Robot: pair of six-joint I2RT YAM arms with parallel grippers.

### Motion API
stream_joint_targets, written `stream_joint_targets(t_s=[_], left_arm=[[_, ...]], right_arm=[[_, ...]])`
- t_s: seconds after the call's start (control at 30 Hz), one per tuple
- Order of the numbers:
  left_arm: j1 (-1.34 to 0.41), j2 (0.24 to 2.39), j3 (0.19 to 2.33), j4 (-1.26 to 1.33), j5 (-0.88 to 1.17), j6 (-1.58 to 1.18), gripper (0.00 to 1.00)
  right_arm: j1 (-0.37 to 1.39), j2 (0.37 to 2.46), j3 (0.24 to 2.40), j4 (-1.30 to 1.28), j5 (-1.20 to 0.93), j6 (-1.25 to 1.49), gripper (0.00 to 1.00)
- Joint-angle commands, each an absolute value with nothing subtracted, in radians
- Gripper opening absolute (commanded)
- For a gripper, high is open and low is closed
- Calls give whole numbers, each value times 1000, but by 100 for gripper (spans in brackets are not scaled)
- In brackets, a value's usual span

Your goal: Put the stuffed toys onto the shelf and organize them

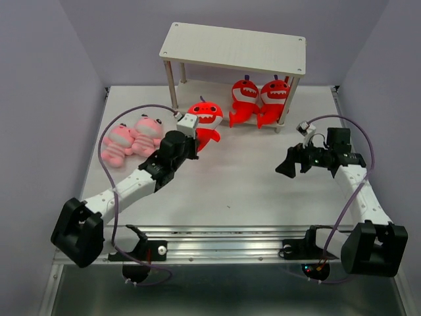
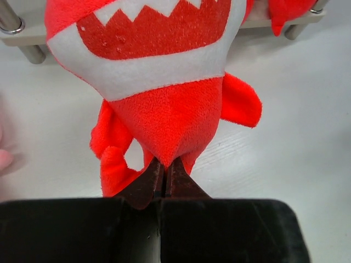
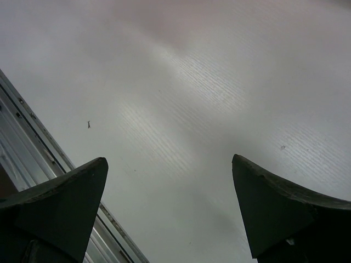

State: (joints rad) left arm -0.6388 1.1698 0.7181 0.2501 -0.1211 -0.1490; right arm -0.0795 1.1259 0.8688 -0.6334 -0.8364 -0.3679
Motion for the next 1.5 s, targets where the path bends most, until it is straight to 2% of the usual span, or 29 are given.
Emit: stream_joint_targets(t_s=[0.0, 0.4, 0.83, 1.47], left_arm=[[-614, 1282, 853, 319, -144, -55, 0], [-561, 1682, 1215, 284, -212, -35, 0], [-518, 1960, 1587, 166, -204, -77, 0], [-494, 2115, 1743, 133, -129, -155, 0]], right_arm=[[-142, 1120, 845, -566, -948, -414, 100], [-170, 1085, 836, -565, -930, -410, 100], [-179, 1071, 833, -565, -920, -414, 100], [-189, 1078, 834, -565, -907, -420, 100]])
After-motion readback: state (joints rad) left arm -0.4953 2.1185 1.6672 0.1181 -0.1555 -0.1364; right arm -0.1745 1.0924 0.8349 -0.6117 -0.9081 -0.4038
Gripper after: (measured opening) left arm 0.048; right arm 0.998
